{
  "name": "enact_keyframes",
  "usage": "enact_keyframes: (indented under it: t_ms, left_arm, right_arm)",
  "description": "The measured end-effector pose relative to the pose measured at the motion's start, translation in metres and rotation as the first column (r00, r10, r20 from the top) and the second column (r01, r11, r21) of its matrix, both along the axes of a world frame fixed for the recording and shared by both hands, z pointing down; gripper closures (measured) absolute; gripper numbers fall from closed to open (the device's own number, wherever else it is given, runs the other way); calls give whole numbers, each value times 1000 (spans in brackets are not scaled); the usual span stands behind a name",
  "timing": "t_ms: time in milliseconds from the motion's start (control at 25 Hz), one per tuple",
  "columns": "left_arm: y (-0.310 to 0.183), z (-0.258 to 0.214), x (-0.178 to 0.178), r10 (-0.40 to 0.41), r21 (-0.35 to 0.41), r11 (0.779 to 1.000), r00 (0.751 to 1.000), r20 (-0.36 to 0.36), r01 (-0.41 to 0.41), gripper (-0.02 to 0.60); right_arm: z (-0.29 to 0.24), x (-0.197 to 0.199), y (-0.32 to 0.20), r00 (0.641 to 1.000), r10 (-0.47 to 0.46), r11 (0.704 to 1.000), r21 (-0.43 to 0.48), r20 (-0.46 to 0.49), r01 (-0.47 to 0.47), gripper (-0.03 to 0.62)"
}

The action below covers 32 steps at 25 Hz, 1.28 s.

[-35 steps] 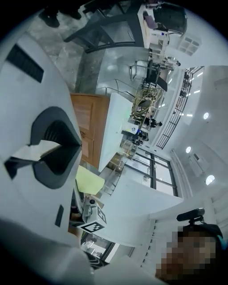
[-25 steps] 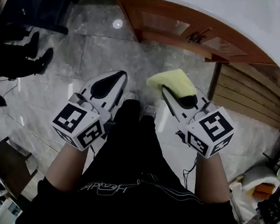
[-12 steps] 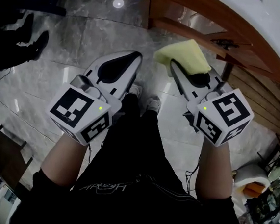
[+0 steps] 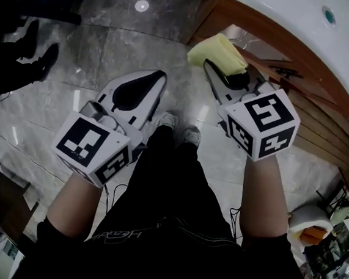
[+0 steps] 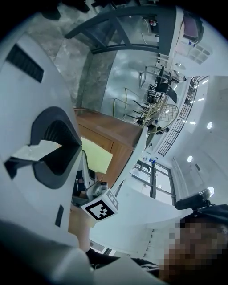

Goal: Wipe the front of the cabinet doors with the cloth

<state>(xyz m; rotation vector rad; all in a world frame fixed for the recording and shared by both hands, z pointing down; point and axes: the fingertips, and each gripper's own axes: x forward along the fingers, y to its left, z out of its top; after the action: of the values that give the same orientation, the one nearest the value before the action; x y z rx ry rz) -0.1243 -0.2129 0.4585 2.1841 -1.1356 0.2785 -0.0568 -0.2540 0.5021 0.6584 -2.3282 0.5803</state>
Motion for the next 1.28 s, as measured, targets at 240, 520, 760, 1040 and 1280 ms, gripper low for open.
enact_keyframes:
  t_ms: [240,520,760,1040,1280]
  left_arm:
    - [-5,10,-15,-18,-31,999,1000,-10,18,575]
    - [-13,19,-19,-7,-63,998,1000,-20,6,575]
    - [-15,17,-14,25,-62,998,1000,-14,-26,575]
    - [-17,22,-8,63,-71,995,998,-2,-63,575]
    - [-15,24,1,95,-74,993,995,8,-94,575]
  right_arm:
    - [9,-13,-22,998,-7,999,39,-56,9,553]
    - [13,-17,-45,995,24,997,82,-92,-17,553]
    - [17,-18,-53,995,57,995,83,-78,-51,553]
    - [18,-5,-60,992,112,991,83,-65,-106,553]
    - [17,10,-61,987,154,984,97,-49,-149,553]
